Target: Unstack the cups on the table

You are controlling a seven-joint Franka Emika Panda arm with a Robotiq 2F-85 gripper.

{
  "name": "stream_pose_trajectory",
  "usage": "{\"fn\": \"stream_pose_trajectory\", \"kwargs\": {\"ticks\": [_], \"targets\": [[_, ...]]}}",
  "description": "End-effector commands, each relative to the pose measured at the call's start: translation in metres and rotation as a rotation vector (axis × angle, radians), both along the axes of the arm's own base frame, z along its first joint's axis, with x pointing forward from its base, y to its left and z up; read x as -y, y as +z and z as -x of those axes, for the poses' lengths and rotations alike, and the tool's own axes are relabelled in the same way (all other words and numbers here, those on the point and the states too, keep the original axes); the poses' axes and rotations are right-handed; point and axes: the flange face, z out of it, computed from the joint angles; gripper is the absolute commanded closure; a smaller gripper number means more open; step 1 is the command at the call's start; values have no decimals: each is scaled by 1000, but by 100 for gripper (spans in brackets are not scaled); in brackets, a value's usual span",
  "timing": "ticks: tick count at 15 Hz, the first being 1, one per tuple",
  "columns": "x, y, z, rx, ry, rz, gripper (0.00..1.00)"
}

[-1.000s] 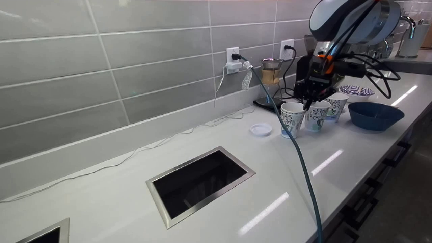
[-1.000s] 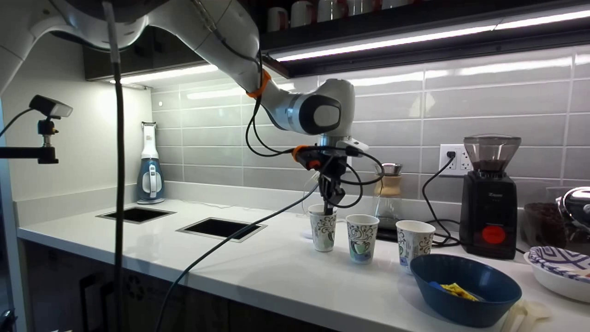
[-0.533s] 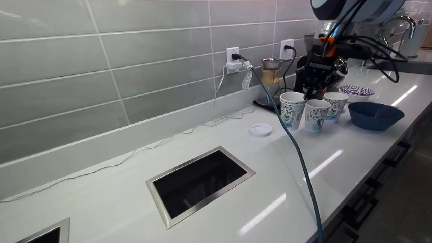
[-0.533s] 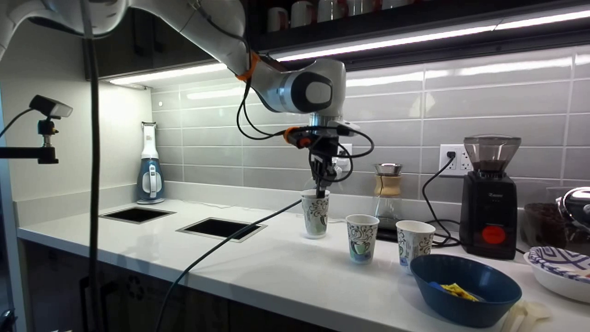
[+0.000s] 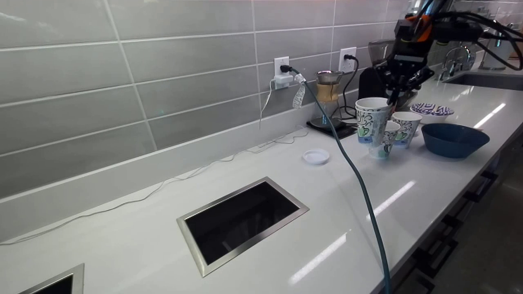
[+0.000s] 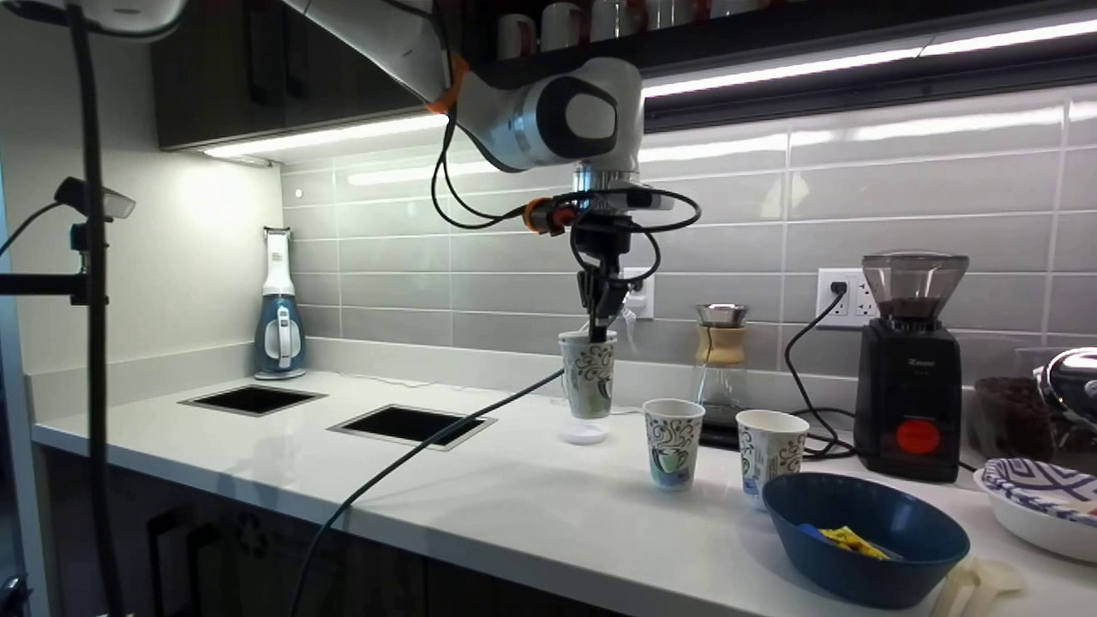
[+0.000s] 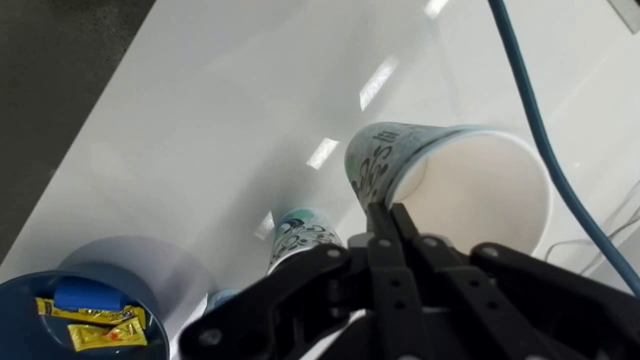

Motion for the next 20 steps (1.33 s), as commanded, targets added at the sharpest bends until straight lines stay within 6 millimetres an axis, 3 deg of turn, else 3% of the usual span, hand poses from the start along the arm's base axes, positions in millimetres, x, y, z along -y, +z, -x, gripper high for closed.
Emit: {"fn": "stream_pose_trajectory", "kwargs": {"ticks": [1,2,3,4,5,6,7,8,9,10,11,12,13,14,15,16,17,18,19,20], "targets": [[18,0,5,13,-35,147,99],[11,-2,12,-51,79,57,99],[22,-3,5,20,-11,211,99],[8,-3,16,-62,133,41,99],[18,-7,8,5,34,215,99],[3,-6,19,-66,166,44,99],[9,-11,11,-17,80,197,99],[-4,-12,21,-80,203,40,99],[4,-15,11,-4,107,209,99],[-10,-11,22,-79,235,33,99],[-2,-15,11,-16,140,183,99],[-16,-11,23,-82,265,20,99],[-5,-14,12,-7,158,181,99],[-17,-12,22,-83,277,13,99],[-9,-12,13,-2,181,164,99],[-16,-12,19,-62,242,65,99],[-8,-11,11,18,168,182,99],[-16,-11,18,-57,254,50,99],[-9,-12,12,10,178,167,99],[-13,-11,16,-33,221,89,99]]}}
